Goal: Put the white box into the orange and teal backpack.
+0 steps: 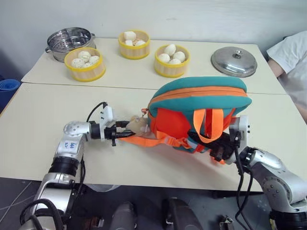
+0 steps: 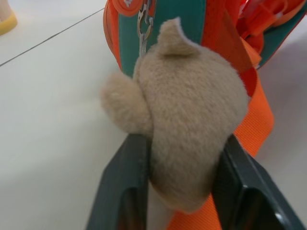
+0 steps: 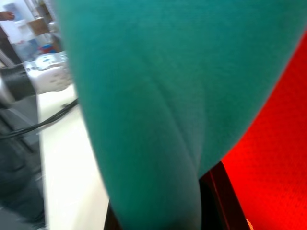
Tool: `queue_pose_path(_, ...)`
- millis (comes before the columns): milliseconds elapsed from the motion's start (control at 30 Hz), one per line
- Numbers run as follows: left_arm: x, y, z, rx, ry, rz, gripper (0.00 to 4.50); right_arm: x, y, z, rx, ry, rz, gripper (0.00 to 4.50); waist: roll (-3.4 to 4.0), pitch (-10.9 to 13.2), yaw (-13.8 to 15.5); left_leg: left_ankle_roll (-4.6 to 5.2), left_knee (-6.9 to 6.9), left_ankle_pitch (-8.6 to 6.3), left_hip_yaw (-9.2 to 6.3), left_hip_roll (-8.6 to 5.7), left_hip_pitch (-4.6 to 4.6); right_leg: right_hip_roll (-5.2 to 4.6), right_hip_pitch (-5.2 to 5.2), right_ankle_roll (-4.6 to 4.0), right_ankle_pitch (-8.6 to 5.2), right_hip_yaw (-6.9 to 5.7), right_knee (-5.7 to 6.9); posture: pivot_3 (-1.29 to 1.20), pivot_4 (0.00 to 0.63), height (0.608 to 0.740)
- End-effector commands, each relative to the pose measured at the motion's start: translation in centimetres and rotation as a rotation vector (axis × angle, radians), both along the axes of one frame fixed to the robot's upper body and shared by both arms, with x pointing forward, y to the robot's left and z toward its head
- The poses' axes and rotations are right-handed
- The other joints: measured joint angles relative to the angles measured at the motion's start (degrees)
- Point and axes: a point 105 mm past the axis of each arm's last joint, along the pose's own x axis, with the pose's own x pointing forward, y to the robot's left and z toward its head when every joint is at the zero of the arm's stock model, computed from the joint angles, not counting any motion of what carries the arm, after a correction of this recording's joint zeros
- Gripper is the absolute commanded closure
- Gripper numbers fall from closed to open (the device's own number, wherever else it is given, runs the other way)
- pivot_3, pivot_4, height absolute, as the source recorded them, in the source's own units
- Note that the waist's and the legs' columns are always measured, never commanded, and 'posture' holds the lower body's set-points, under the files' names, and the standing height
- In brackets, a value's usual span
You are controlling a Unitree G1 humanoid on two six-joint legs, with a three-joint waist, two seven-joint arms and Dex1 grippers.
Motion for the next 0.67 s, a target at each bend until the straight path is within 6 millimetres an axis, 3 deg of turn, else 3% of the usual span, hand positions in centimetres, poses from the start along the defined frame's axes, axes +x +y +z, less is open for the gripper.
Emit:
queue_pose_path(33, -1.5, 1.9, 1.0, 0.008, -0.008, 0.041, 1.61, 0.1, -1.0, -0.4, -0.12, -0.105, -0.048, 3.85, 0.0, 0.0, 0.0, 0.0, 0.0, 0.0, 0.0, -0.01, 0.0, -0.01, -0.01, 0.0, 0.0, 0.0, 0.0, 0.0, 0.15, 0.74)
queue_pose_path(133, -2.7, 3.1, 1.0, 0.04, -0.001, 0.068, 0.63, -0.6, -1.2, -0.8, -0.175, -0.145, -0.01, 2.86, 0.0, 0.0, 0.1, 0.01, -0.06, -0.01, -0.01, 0.0, 0.01, -0.01, 0.0, 0.0, 0.0, 0.0, -0.05, 0.0, 0.15, 0.74)
queue_pose_path(200, -4.7, 5.6, 1.1, 0.062, -0.002, 0.131, 0.01, -1.9, -3.6, -0.8, -0.248, -0.177, -0.038, 2.14, 0.01, 0.0, 0.1, 0.03, -0.06, -0.02, -0.01, 0.0, 0.0, -0.03, 0.0, -0.01, -0.01, -0.01, -0.05, 0.0, 0.15, 0.74)
queue_pose_path(300, -7.8, 8.6, 0.8, 0.107, 0.023, 0.193, 0.0, -4.1, -8.6, -2.4, -0.47, -0.151, -0.05, 1.07, 0.07, 0.0, 0.2, 0.12, -0.19, -0.16, -0.01, -0.03, 0.02, -0.14, 0.03, -0.03, -0.02, -0.02, -0.17, 0.0, 0.15, 0.74)
queue_pose_path(400, -8.1, 11.7, -0.5, 0.144, -0.003, 0.362, 0.0, -4.0, -13.2, -2.4, -0.527, -0.168, -0.176, 0.02, 0.05, 0.0, 0.2, 0.26, -0.14, -0.25, -0.02, -0.04, 0.13, -0.16, 0.29, -0.02, -0.01, -0.07, -0.43, 0.0, 0.15, 0.74)
queue_pose_path(500, -9.7, 13.7, -2.5, 0.235, 0.005, 0.408, 0.0, -3.9, -16.7, -3.1, -0.623, -0.194, -0.248, 0.02, 0.11, 0.0, 0.0, 0.31, -0.33, -0.29, 0.01, -0.02, 1.07, -0.18, 1.24, -0.14, 0.05, -0.07, -0.7, 0.0, 0.15, 0.74)
queue_pose_path(667, -10.2, 13.6, -2.5, 0.214, -0.054, 0.438, 0.0, -3.7, -17.8, -4.2, -0.723, -0.235, -0.235, 0.02, 0.16, 0.0, 0.0, 0.23, -0.82, -0.33, 0.07, 0.04, 1.46, -0.17, 1.43, -0.33, -0.06, -0.07, -0.88, 0.0, 0.15, 0.74)
